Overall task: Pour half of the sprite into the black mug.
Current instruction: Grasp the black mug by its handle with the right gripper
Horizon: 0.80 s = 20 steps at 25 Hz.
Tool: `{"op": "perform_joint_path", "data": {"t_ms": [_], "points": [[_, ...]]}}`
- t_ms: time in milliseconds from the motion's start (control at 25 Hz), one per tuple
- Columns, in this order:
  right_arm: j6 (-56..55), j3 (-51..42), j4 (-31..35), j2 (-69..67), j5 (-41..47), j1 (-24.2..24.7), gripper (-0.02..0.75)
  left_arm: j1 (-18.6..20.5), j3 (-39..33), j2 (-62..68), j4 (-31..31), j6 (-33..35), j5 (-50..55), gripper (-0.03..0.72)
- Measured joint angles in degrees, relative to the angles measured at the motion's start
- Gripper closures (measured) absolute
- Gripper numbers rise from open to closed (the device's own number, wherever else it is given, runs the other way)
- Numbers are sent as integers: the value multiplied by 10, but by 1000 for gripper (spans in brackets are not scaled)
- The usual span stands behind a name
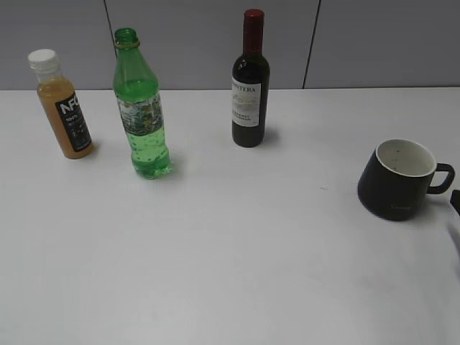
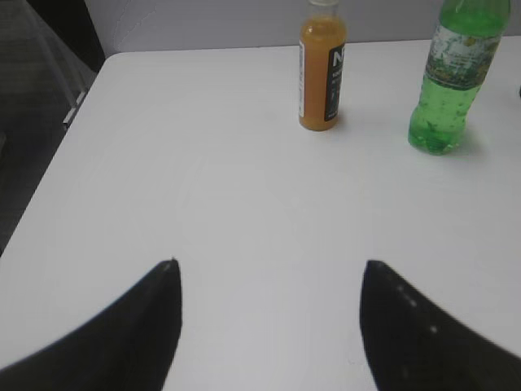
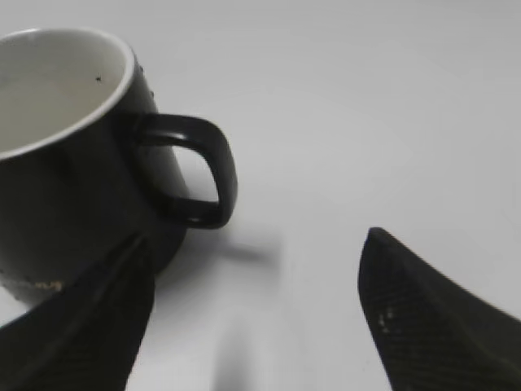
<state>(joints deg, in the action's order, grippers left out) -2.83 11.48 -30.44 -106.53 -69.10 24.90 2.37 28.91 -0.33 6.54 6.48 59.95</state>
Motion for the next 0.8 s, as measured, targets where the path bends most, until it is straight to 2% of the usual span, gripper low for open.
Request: {"op": "perform_joint_path", "data": {"t_ms": [800], "points": [[-6,63,-42,-31,-4,0,146,0,0,0,0,0,0,167]]}}
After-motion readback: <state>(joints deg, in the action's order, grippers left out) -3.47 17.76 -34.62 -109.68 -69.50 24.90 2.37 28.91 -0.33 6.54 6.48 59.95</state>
